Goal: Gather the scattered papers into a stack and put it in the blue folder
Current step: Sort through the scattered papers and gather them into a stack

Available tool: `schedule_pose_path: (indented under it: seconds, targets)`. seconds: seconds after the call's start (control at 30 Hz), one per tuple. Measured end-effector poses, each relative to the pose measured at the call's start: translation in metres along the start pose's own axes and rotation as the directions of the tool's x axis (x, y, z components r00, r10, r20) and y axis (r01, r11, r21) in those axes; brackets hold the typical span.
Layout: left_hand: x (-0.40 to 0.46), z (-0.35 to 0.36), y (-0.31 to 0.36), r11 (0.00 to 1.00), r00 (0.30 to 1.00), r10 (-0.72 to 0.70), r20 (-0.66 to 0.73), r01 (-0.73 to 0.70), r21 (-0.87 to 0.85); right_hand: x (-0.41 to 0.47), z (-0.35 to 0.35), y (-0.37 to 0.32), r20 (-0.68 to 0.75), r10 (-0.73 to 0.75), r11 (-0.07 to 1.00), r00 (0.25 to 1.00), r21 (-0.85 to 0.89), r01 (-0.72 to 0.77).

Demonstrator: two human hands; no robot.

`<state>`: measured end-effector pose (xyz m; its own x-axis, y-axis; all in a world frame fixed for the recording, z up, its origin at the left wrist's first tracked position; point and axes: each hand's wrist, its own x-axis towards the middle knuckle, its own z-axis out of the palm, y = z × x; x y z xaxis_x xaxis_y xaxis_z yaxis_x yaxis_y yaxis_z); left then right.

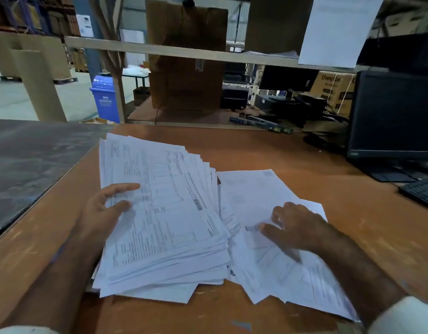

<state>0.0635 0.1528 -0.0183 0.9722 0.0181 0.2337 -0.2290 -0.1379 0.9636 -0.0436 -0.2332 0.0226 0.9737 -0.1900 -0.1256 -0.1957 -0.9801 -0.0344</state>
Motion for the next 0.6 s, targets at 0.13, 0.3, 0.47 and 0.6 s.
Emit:
schedule_pose_path:
  seconds: [0.13, 0.3, 0.47, 0.6]
  targets:
    - [0.000, 0.001, -0.006, 0.999, 0.999, -0.010, 0.038, 0.009, 0.039, -0.012, 0.005, 0.008, -0.086, 0.036, 0.992, 0.996, 0.124, -0.025]
    - [-0.001, -0.001, -0.016, 0.993, 0.990, 0.015, 0.137, -0.031, 0.117, 0.016, 0.002, 0.035, -0.193, 0.245, 0.961, 0.950, 0.181, -0.211]
    - [-0.001, 0.002, -0.013, 0.996, 0.990, 0.016, 0.141, -0.029, 0.090, 0.032, -0.005, 0.043, -0.091, 0.297, 0.884, 0.951, 0.402, -0.238]
    - [0.001, 0.003, -0.012, 0.997, 0.990, -0.006, 0.142, -0.006, 0.081, 0.042, -0.018, 0.057, -0.058, 0.192, 0.819, 0.980, 0.559, -0.128]
